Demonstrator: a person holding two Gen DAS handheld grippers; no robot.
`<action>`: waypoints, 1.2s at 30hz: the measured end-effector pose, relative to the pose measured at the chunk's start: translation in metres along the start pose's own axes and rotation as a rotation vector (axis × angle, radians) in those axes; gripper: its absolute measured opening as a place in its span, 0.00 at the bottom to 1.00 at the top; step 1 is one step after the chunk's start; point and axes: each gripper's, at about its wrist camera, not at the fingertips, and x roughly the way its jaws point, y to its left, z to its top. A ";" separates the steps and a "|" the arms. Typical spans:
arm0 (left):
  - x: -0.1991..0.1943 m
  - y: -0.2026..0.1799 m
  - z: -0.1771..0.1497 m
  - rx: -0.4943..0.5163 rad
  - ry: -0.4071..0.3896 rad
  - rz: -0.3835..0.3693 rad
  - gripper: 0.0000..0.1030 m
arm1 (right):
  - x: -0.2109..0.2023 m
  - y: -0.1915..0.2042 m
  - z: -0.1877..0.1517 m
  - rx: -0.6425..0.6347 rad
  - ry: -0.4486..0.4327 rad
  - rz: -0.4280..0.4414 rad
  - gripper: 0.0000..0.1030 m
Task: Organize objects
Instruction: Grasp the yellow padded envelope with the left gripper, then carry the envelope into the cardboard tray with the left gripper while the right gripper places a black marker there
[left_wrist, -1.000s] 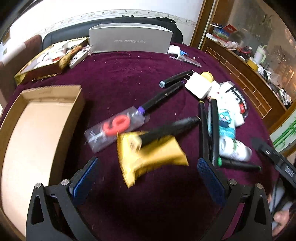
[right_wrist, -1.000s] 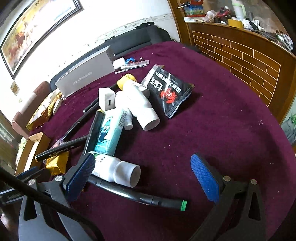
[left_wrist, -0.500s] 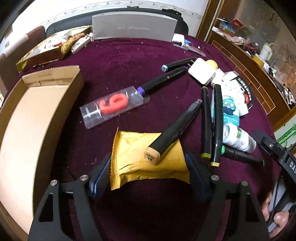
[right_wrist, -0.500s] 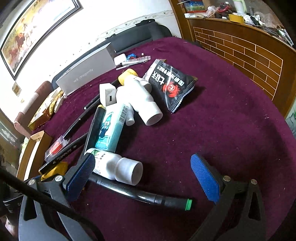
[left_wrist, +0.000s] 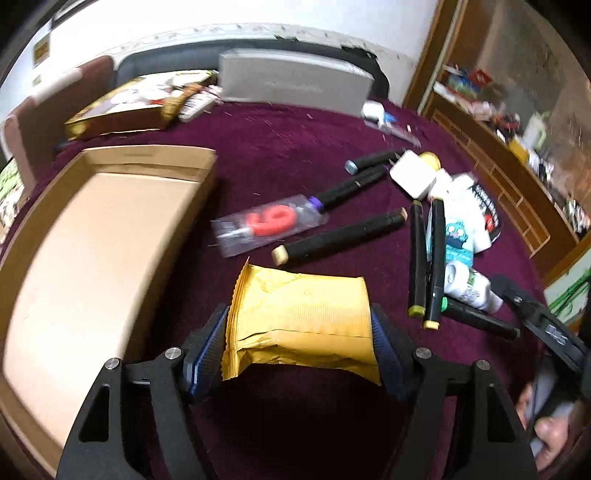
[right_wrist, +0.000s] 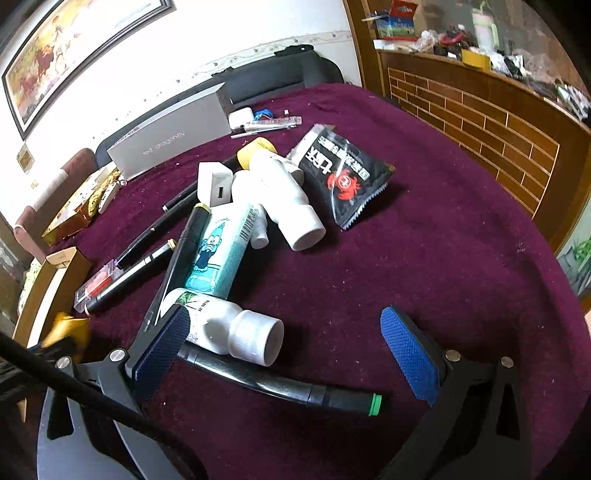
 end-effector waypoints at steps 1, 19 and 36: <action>-0.007 0.004 -0.002 -0.008 -0.012 -0.006 0.65 | -0.003 0.004 0.000 -0.019 -0.011 -0.016 1.00; -0.089 0.060 -0.034 -0.075 -0.161 0.070 0.65 | 0.052 0.146 0.025 0.002 0.388 0.280 0.90; -0.084 0.112 -0.036 -0.136 -0.179 0.071 0.65 | 0.097 0.171 0.035 0.102 0.391 -0.105 0.62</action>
